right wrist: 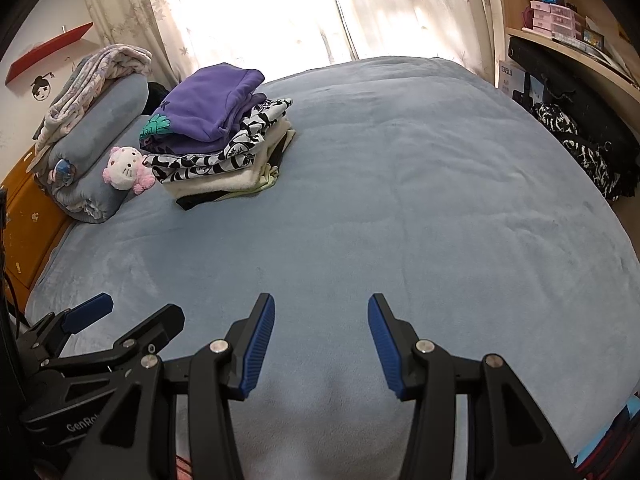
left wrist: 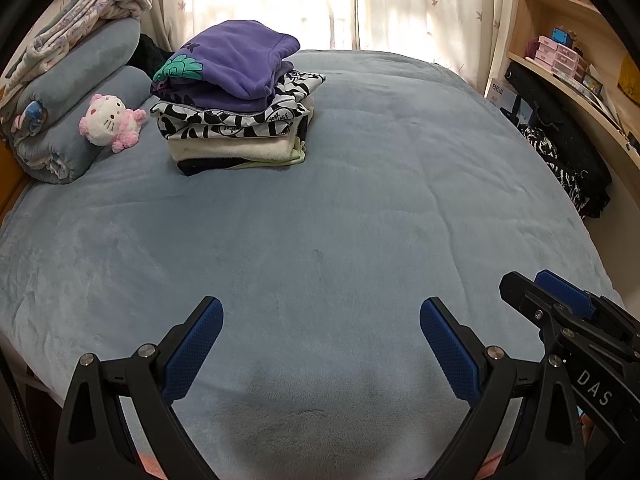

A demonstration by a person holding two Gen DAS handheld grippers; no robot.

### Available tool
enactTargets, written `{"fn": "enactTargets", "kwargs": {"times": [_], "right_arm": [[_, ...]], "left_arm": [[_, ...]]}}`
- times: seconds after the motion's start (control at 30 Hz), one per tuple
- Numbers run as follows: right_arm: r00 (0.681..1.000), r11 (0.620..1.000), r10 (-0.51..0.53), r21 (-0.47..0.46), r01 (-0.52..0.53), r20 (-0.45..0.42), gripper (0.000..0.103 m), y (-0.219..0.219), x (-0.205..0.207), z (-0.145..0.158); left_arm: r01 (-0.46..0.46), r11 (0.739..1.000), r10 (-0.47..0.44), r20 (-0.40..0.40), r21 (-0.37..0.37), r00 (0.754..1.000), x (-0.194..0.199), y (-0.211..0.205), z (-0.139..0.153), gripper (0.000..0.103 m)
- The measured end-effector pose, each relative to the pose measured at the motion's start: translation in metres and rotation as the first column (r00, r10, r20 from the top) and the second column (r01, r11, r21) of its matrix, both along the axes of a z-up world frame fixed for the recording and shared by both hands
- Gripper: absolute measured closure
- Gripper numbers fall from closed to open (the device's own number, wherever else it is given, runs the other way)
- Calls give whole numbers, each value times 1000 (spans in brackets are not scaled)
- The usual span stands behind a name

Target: Fold large clothes

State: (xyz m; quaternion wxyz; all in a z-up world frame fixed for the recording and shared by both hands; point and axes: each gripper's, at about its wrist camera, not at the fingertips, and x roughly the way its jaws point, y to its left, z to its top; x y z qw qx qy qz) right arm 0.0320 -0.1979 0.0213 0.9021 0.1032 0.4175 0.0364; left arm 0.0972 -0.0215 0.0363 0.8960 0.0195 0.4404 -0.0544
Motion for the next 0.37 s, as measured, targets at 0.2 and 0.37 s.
{"fn": "enactTargets", "kwargs": {"times": [0.2, 0.37], "right_arm": [[1000, 1000, -1, 0, 1, -4, 54, 1, 1, -2], [1000, 1000, -2, 0, 2, -13, 54, 3, 3, -5]], "left_arm": [[-1, 1000, 1, -4, 2, 1000, 1, -1, -1, 5], [-1, 1000, 1, -15, 2, 1000, 2, 1, -4, 5]]}}
